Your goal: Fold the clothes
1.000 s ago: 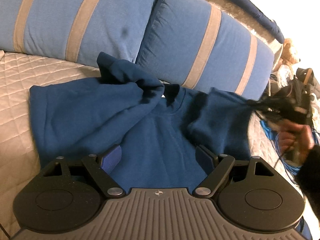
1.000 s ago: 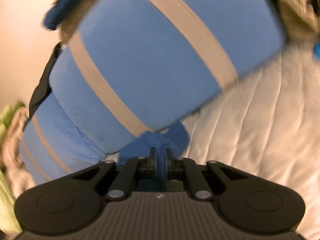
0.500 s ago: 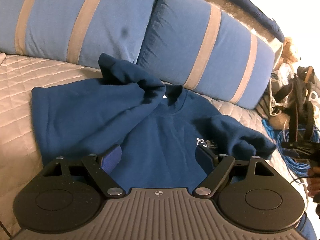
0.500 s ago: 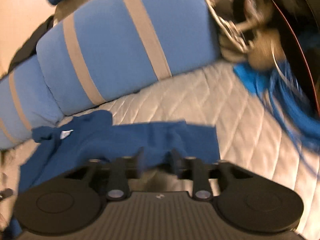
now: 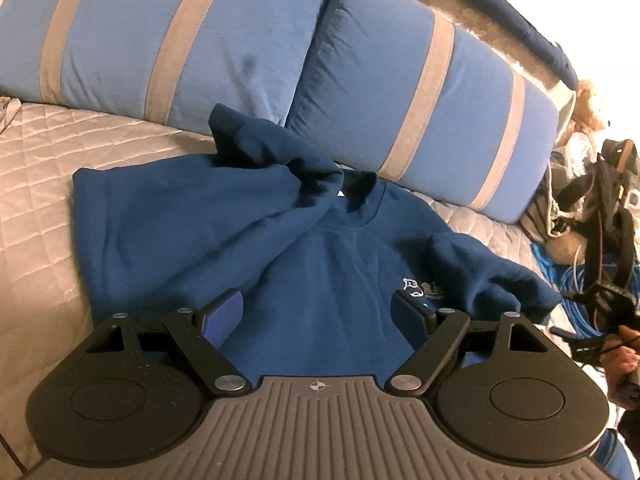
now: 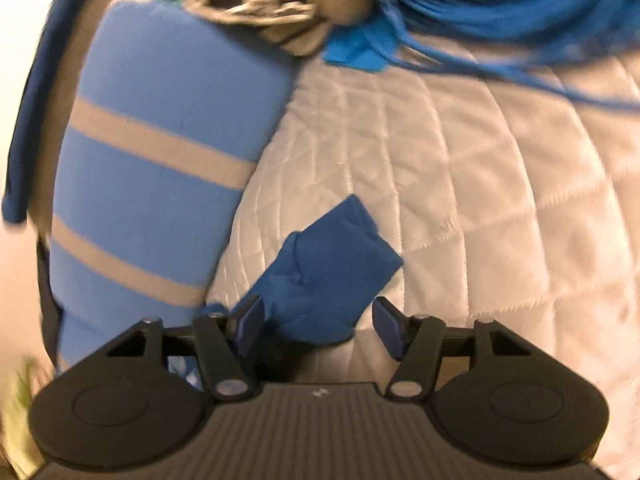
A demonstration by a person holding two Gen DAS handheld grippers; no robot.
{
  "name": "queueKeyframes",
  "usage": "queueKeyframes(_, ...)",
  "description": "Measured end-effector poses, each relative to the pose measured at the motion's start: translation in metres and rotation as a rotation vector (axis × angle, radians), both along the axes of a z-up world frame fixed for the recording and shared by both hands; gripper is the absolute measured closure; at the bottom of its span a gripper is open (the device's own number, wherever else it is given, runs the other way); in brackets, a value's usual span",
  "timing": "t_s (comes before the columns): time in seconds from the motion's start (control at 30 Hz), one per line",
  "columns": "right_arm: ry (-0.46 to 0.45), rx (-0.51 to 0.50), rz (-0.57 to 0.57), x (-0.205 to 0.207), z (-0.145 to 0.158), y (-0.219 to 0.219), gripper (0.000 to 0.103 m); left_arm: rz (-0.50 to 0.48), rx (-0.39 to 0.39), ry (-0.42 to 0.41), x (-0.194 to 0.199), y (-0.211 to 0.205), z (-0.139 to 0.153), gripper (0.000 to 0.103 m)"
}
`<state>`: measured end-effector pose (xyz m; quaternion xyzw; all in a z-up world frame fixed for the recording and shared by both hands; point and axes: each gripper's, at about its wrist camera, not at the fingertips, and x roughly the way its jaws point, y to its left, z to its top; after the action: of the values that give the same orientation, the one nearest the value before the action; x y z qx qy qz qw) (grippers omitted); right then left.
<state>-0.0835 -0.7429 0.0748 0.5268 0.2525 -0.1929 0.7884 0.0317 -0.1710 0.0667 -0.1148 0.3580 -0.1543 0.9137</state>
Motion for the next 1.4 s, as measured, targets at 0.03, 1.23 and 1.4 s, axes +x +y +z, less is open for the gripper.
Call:
queueKeyframes(0.03, -0.008, 0.034, -0.024, -0.001, -0.005, -0.002, 0.039, 0.000, -0.001, -0.001, 0.000, 0.000, 0.000, 0.021)
queueKeyframes(1.23, 0.093, -0.139, -0.095, -0.018, 0.002, -0.061, 0.040, 0.000, -0.003, -0.022, -0.001, 0.000, 0.001, 0.021)
queueKeyframes(1.4, 0.039, -0.024, -0.094, -0.013, -0.012, -0.059, 0.039, 0.001, -0.014, -0.044, -0.002, 0.000, 0.004, 0.021)
